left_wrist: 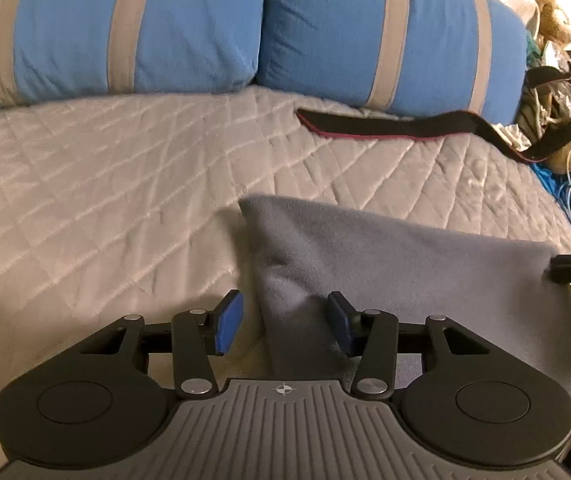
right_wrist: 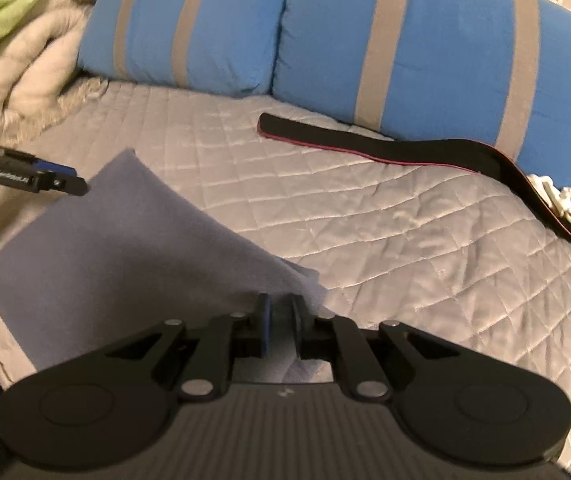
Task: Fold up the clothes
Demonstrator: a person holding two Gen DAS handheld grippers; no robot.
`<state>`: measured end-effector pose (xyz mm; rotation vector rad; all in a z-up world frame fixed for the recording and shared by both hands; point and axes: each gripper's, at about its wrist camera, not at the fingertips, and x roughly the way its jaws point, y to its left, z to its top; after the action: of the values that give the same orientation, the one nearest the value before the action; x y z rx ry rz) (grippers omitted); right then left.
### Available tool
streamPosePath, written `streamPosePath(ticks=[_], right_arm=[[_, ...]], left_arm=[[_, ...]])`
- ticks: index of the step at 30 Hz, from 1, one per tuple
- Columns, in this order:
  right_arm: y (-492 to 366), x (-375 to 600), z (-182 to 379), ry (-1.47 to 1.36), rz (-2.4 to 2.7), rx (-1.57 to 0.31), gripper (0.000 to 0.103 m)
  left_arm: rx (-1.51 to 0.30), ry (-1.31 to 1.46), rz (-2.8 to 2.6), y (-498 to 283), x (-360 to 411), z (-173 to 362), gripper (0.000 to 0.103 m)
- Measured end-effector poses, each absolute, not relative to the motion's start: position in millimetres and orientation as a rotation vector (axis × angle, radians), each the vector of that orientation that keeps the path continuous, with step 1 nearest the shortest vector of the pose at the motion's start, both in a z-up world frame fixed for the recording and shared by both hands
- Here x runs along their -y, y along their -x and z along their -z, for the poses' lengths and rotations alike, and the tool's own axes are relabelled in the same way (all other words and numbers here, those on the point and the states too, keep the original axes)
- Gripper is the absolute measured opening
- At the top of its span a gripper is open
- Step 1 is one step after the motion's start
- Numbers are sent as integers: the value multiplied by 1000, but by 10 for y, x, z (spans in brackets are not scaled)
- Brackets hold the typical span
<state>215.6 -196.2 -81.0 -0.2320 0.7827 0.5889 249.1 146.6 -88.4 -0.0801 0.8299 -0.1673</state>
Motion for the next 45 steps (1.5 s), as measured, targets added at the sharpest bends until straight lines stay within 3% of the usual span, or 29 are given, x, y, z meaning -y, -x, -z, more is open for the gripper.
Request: streamPosePath(ticks=[6,11,17,24,32,39,45], right_arm=[[-1971,2015,739,213,-702,-835,32],[-1826,1765,971,400,-724,-875,31],[-1818,2033,798,256,-861,-887,33],[-1685,1977,951,410,-970,-974,31],[-1657,1976,956,460,-988,-959,31],[-1845,2119,748,249,-875,-811,33],[-2087,2054,724,217,-667,-669,33]], left_arm=[[-779,134,223,-2273,-1575,669,45],[-883,33,276,-2217,-1340,810,46],[-898,-33,279,-2102,-1280,756,45],[-928,-12,386,-1885,-1329,667,45],[-1026,-180,377,-1884,-1120,867,46],[-1007,-37,342,-1915,-1284,756,46],[-835,104,271,-2001,-1382,656,46]])
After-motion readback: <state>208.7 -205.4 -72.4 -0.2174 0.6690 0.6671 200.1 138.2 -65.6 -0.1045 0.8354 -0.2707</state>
